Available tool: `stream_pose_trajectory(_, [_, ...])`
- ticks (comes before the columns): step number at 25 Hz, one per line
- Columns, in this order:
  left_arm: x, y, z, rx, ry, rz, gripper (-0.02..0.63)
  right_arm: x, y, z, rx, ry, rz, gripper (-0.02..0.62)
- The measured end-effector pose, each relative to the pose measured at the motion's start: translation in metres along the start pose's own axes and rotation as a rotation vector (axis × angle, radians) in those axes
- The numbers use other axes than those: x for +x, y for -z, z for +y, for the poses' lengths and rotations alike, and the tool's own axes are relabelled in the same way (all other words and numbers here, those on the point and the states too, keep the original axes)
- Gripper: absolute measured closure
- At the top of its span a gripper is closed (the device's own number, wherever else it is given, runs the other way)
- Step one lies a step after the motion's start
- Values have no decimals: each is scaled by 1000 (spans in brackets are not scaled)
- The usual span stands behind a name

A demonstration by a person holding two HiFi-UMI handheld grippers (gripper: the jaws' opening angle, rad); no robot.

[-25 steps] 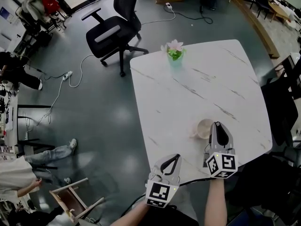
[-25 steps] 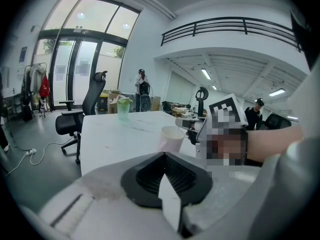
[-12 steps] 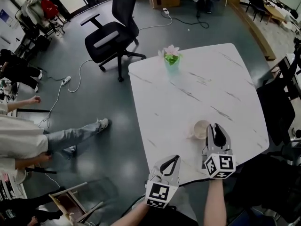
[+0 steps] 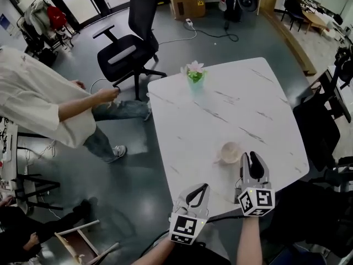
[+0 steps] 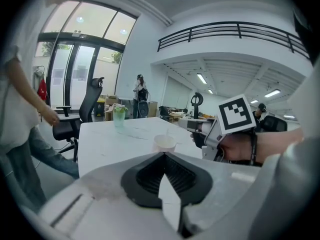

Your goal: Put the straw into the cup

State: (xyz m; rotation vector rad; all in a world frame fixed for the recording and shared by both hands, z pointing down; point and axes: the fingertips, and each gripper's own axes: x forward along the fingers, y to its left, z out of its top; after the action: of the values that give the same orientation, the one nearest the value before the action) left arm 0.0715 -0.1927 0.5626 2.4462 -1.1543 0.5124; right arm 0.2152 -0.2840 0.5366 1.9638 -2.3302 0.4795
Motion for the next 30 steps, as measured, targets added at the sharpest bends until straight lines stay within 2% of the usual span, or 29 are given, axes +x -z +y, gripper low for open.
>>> stream_pose_trajectory(12, [-15, -21, -8, 5, -16, -65, 604, -52, -28, 25, 5, -29, -53, 524])
stream_pose_trajectory(17, [-26, -30, -15, 19, -21, -95, 604, -79, -31, 35, -1, -22, -64, 570])
stream_pose_trajectory(23, [-41, -43, -25, 32, -36, -156, 604, -110, -34, 47, 5, -33, -82, 601])
stream_pose_trajectory(30, [-66, -57, -39, 43, -51, -236, 604, -146, -37, 66, 6, -53, -76, 603])
